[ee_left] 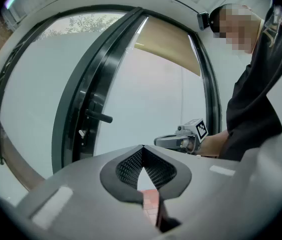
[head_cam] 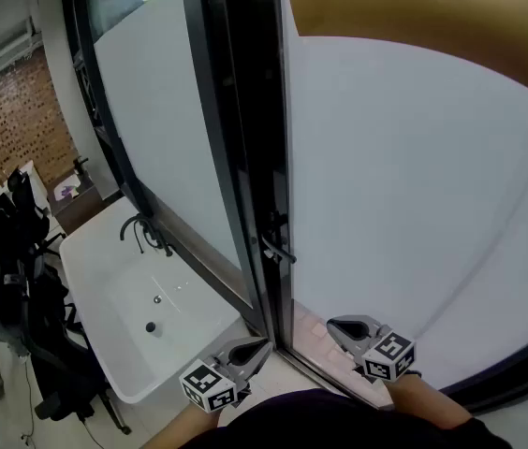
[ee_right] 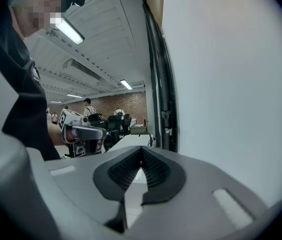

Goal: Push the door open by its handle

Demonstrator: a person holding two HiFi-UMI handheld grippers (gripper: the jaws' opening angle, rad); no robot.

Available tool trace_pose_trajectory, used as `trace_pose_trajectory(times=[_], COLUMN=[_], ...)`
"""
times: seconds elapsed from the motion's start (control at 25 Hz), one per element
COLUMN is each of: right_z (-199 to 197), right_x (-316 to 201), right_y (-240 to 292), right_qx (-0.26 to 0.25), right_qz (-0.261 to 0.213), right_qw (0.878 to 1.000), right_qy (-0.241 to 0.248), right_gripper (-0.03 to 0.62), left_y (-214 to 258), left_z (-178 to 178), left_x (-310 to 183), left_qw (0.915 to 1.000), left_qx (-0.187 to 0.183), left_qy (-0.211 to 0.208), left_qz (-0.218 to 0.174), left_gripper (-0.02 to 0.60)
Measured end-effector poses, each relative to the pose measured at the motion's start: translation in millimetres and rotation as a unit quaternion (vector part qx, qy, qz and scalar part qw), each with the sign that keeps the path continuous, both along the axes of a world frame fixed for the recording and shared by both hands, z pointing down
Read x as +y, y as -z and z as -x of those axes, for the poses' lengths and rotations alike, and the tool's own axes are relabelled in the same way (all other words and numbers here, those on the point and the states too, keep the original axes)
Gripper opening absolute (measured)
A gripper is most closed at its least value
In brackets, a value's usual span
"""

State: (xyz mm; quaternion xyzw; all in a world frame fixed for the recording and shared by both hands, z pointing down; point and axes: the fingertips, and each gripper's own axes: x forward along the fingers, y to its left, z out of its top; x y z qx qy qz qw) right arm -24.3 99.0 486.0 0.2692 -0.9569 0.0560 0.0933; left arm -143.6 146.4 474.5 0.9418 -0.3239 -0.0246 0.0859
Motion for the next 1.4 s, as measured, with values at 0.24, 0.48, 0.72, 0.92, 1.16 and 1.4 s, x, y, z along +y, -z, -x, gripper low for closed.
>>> trace_pose_trajectory(times=[0.24, 0.48, 0.72, 0.92, 1.16, 1.4], right_z=[27, 68, 95, 120, 149, 166], right_x=[-39, -81, -135, -171, -199, -209], right_y=[21, 50, 62, 44, 18, -3], right_qx=[0.034, 0.069, 0.129, 0.181, 0.231, 0.315], right_qz=[-0.013, -0.033, -0.046, -0.034, 0.02, 0.047], right_qw=[0.999, 0.997, 0.99, 0.982, 0.972, 0.948], right_qy=[0.001, 0.014, -0.029, -0.038, -0.027, 0.002], right_gripper=[0.004, 0.117, 0.157, 0.157, 0.156, 0.155], left_y=[5, 9, 17, 12, 20, 15], left_z=[17, 35, 56, 70, 94, 120], left_x=[-7, -18, -26, -31, -38, -50], left_qw=[0.9999, 0.9998, 0.9996, 0.9998, 0.9998, 0.9997], left_qx=[-0.002, -0.01, -0.017, -0.016, -0.017, -0.023], left_qy=[0.009, 0.011, 0.011, 0.001, 0.002, 0.002], left_qz=[-0.006, -0.013, -0.018, -0.016, -0.009, -0.005], left_gripper=[0.0, 0.0, 0.0, 0.0, 0.0, 0.0])
